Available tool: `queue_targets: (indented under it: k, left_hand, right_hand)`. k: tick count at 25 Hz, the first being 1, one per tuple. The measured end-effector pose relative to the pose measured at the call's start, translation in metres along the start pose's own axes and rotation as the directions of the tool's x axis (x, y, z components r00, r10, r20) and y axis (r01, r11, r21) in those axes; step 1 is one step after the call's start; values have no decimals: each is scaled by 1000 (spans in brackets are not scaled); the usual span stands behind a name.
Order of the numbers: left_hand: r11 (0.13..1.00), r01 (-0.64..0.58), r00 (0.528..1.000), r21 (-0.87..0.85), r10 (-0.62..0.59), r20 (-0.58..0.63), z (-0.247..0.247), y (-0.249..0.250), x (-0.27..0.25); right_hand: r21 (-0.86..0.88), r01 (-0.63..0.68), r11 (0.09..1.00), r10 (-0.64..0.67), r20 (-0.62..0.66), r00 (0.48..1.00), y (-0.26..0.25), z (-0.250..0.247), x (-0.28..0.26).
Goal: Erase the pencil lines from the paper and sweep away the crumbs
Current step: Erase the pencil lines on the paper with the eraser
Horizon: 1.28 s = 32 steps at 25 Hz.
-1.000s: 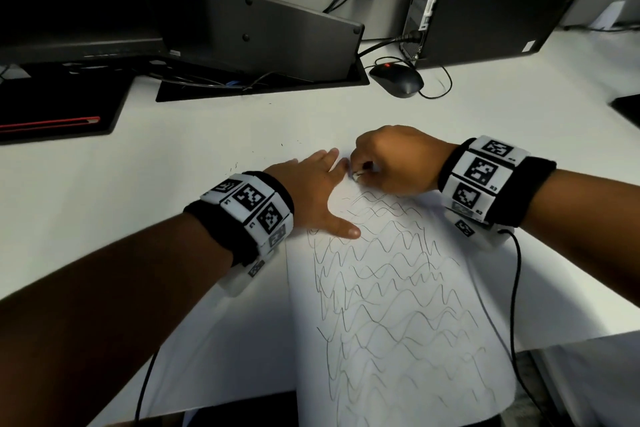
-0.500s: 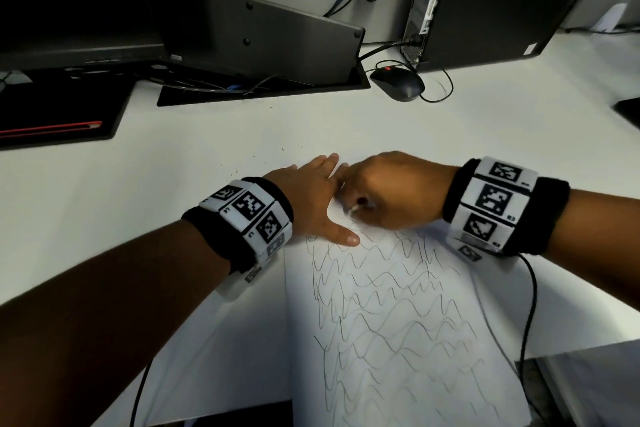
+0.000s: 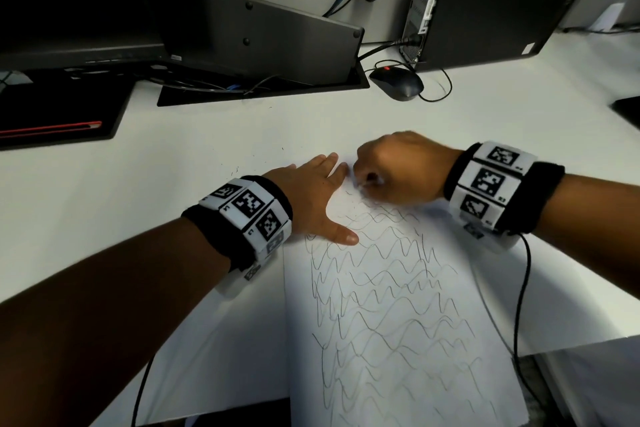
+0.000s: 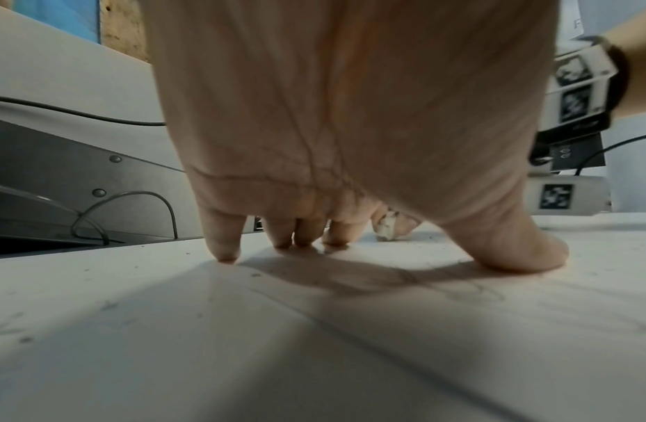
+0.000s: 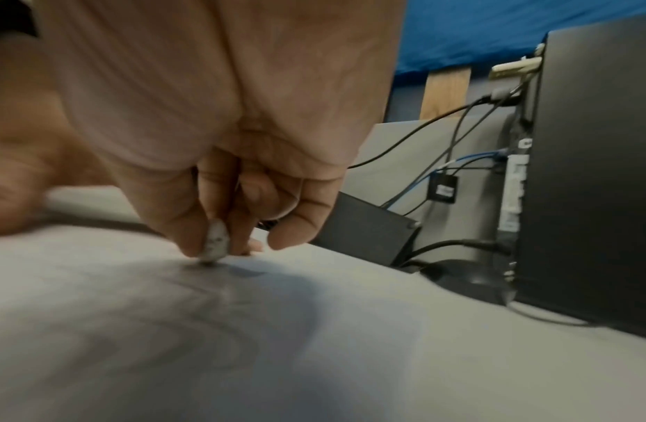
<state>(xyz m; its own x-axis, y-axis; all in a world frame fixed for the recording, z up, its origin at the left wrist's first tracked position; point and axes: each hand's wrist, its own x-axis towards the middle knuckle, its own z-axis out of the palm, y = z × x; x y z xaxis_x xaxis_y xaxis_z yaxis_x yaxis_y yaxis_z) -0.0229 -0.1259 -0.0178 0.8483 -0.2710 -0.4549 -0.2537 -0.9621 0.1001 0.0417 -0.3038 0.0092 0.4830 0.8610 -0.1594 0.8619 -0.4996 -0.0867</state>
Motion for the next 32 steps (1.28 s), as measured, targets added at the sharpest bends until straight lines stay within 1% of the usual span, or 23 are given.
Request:
queue_targets:
  k: [2, 3, 5, 6, 7, 8, 9, 10, 11, 13, 14, 15, 17, 18, 21, 23, 26, 29, 32]
  left_hand:
    - [1000, -6, 1000, -25, 6, 1, 0, -1, 0]
    - [1000, -5, 1000, -23, 5, 2, -1, -2, 0]
    - [1000, 2, 1000, 10, -2, 10, -1, -1, 0]
    - [1000, 4, 1000, 22, -5, 14, -1, 0, 0]
    - [1000, 5, 1000, 21, -6, 18, -1, 0, -1]
    - [1000, 4, 1000, 8, -4, 16, -2, 0, 0]
    - [1000, 1, 1000, -5, -1, 17, -2, 0, -1]
    - [1000, 0, 1000, -8, 0, 18, -2, 0, -1]
    - [1000, 2, 1000, -1, -2, 21, -3, -1, -2]
    - [1000, 3, 1000, 21, -4, 21, -2, 0, -1]
    - [1000, 4, 1000, 25, -4, 23, -1, 0, -1]
    - [1000, 4, 1000, 21, -4, 22, -1, 0, -2]
    - [1000, 6, 1000, 0, -6, 21, -1, -1, -2]
    - [1000, 3, 1000, -6, -3, 21, -1, -2, -2]
    - [1000, -1, 1000, 0, 1, 21, 2, -5, -3]
    - [1000, 19, 999, 11, -19, 40, 2, -5, -5]
    - [999, 31, 999, 22, -32, 34, -8, 2, -1]
    - [1000, -24, 1000, -3, 24, -3, -8, 11, 8]
    - [1000, -26, 999, -5, 26, 24, -4, 12, 14]
  right_hand:
    - [25, 81, 996, -82, 59, 995, -10, 5, -3]
    - [48, 67, 997, -71, 71, 995, -9, 4, -2]
    - [44, -41, 998, 40, 26, 999, 2, -2, 0]
    - [16, -69, 997, 69, -3, 998, 6, -4, 1]
    - [-1, -61, 998, 61, -12, 998, 7, -1, 1]
    - [-2, -16, 1000, 16, 7, 1000, 5, 2, 2]
    - [23, 31, 999, -32, 48, 998, -1, 5, 0]
    - [60, 50, 997, -54, 76, 996, -4, 5, -1]
    - [85, 23, 996, -29, 76, 997, -2, 3, -1]
    - [88, -54, 995, 55, -2, 999, 8, 0, -1]
    - [82, -56, 995, 58, -31, 998, 10, 1, 0]
    - [89, -32, 996, 35, -23, 999, 10, 4, -1]
    - [144, 28, 989, -35, 49, 998, 2, 8, -3]
    - [184, 30, 982, -41, 53, 998, 1, 8, -3]
    - [254, -66, 965, 80, -46, 996, 17, 5, 2]
    - [276, -114, 954, 138, -68, 988, 23, 9, 3]
    - [293, -113, 949, 142, -77, 987, 20, 11, 2]
    - [282, -121, 952, 144, -60, 988, 19, 9, 6]
    - [256, -145, 956, 173, -88, 981, 16, 11, 5]
